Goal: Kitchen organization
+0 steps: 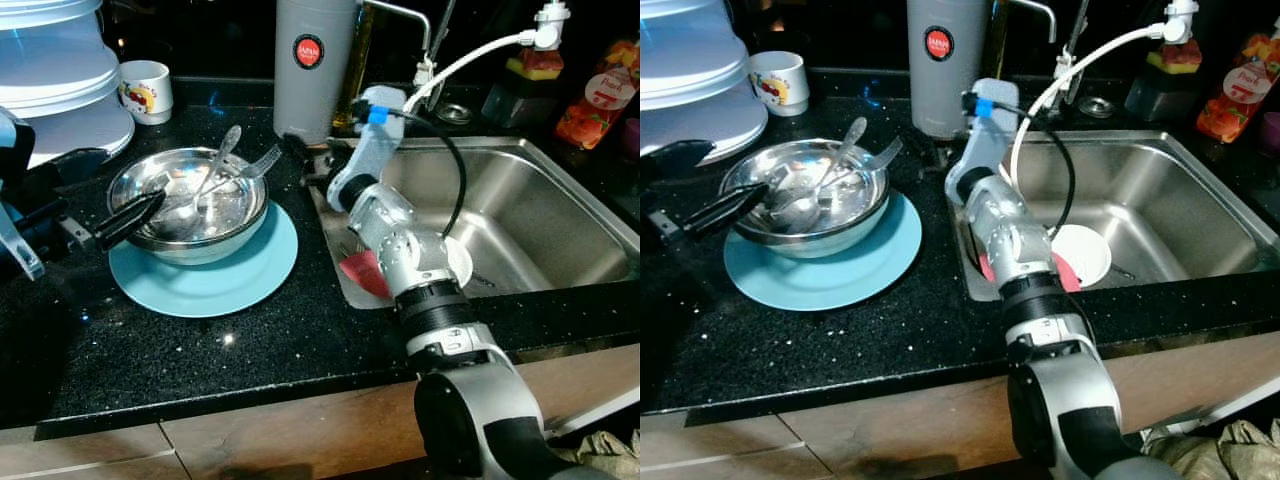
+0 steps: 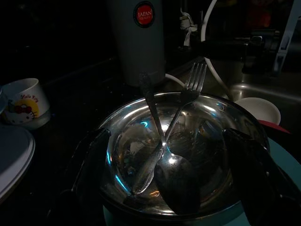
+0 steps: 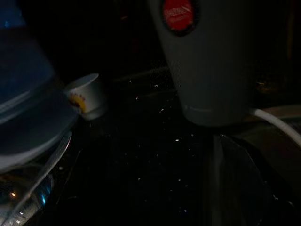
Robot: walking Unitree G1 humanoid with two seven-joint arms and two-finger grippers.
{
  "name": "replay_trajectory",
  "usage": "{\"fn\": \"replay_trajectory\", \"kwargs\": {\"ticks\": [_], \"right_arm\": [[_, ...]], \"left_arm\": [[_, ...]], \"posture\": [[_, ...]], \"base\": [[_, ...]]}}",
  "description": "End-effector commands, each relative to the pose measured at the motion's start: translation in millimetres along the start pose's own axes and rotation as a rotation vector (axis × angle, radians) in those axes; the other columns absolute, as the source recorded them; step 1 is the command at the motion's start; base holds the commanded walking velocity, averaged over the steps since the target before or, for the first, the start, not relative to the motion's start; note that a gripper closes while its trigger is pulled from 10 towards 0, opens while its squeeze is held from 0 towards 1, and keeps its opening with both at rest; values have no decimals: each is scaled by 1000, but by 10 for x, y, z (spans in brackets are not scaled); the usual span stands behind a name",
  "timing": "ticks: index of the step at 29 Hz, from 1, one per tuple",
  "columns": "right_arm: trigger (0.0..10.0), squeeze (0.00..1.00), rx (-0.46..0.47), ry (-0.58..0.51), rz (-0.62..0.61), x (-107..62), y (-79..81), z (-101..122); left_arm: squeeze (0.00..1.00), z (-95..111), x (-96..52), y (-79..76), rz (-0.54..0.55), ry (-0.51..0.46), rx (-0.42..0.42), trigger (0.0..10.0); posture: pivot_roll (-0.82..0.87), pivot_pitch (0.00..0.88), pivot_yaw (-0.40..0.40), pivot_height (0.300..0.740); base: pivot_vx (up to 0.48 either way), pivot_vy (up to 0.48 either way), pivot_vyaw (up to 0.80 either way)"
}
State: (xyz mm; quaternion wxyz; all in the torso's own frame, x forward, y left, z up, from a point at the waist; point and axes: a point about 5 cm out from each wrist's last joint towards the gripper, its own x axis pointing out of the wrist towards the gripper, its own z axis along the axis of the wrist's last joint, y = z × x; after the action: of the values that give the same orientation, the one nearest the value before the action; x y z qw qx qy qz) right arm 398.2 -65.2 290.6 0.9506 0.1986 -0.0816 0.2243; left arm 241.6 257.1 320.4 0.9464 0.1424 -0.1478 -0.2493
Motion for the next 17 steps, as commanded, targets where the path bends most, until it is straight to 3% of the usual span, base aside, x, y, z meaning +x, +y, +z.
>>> {"fn": "replay_trajectory", "kwargs": {"ticks": [1, 12, 17], "right_arm": [[10000, 0, 41, 8, 8, 4, 24, 28], [10000, 0, 287, 121, 87, -17, 178, -39], [10000, 0, 326, 138, 119, -26, 245, -48]], "left_arm": [[0, 23, -10, -6, -13, 5, 20, 10000], [0, 38, -3, -8, -18, -2, 23, 10000], [0, 41, -9, -9, -19, -1, 24, 10000]], "posture": [[50, 123, -117, 740], [52, 114, -117, 740], [54, 114, -116, 740]], "base": [[0, 0, 0], [0, 0, 0], [0, 0, 0]]}}
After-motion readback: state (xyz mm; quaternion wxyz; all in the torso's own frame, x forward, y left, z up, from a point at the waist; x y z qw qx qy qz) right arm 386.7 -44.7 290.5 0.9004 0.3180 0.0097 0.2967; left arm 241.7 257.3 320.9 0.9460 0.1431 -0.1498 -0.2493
